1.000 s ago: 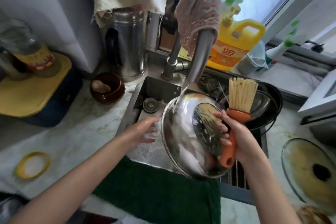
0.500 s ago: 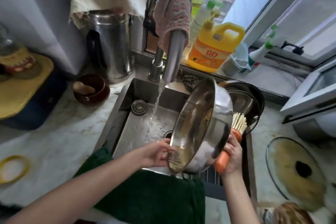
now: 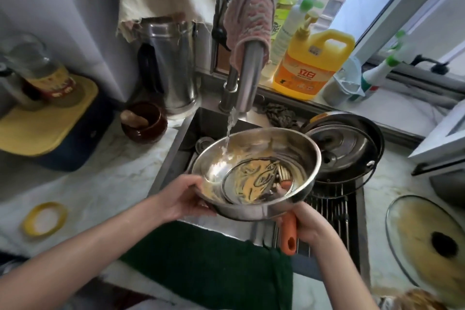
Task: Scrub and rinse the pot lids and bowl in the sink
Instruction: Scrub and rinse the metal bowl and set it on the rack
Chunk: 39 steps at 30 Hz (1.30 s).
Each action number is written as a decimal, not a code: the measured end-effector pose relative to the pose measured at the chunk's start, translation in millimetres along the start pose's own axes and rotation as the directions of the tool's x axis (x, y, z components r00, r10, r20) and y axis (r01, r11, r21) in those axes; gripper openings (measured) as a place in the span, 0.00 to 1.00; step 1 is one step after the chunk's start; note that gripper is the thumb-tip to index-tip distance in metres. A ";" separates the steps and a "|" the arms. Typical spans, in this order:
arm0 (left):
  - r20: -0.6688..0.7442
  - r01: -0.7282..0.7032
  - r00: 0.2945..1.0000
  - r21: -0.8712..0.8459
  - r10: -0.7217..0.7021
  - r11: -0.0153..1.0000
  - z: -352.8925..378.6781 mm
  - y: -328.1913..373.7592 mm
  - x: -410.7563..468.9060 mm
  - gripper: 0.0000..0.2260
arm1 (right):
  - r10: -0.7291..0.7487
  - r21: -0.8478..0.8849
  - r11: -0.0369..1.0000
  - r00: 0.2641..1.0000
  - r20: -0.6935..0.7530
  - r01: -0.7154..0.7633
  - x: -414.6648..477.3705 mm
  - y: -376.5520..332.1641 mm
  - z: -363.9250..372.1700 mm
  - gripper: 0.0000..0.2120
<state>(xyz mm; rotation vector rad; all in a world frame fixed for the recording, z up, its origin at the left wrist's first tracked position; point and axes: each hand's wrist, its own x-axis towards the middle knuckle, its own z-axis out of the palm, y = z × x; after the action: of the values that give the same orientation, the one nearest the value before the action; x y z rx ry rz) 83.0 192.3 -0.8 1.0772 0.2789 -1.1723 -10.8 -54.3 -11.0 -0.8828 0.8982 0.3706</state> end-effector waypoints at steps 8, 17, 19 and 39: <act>-0.107 -0.010 0.994 0.151 0.027 0.988 -29.0 25.1 -3.9 0.17 | -0.370 -0.597 0.771 0.919 -0.138 0.221 -7.4 -61.5 -20.3 0.09; -0.114 0.084 0.992 0.227 -0.059 0.970 -24.6 21.0 4.4 0.19 | -0.232 -0.799 -0.517 0.848 0.476 0.307 -22.1 -101.2 53.4 0.24; -0.117 0.096 0.991 0.238 -0.070 0.966 -23.4 24.3 5.3 0.19 | -0.109 -0.605 -0.692 0.771 0.627 0.394 -7.6 -82.8 74.4 0.21; -0.186 0.138 0.978 0.219 -0.098 0.966 -37.2 37.9 -0.1 0.11 | 0.020 -0.209 -0.937 0.641 0.768 0.279 -2.8 -146.3 94.5 0.19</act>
<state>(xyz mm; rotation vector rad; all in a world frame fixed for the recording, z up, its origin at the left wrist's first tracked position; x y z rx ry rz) 127.4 221.5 0.9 1.3868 0.3526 -1.2410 126.8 -67.5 95.1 -3.2043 -1.1220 0.3605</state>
